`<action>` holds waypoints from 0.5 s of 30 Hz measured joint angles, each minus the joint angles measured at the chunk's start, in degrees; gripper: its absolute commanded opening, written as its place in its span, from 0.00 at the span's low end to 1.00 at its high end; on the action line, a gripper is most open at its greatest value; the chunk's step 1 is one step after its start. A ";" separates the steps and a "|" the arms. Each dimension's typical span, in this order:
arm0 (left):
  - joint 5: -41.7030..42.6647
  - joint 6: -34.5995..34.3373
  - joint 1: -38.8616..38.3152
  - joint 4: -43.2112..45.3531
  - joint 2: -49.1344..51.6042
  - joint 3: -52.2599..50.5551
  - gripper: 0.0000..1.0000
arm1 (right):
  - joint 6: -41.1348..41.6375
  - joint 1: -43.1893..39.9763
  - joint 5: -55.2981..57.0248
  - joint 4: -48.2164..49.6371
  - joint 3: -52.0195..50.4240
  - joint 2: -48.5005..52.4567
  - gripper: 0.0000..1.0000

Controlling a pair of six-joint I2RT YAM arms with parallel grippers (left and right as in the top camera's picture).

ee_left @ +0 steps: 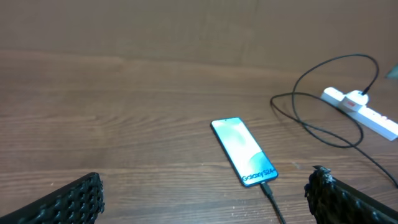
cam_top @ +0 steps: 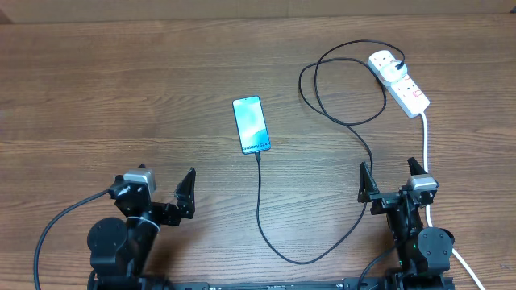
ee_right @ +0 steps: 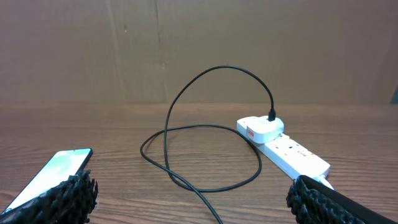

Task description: Plug charger to phone and switch on socket

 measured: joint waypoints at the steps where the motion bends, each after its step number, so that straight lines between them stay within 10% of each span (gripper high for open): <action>1: 0.24 0.00 0.00 0.66 -0.55 -0.63 1.00 | 0.02 -0.02 -0.02 0.00 0.00 0.00 1.00; 15: 1.05 0.00 0.00 2.45 -3.76 -4.74 1.00 | 0.00 -0.02 -0.02 0.00 0.00 0.00 1.00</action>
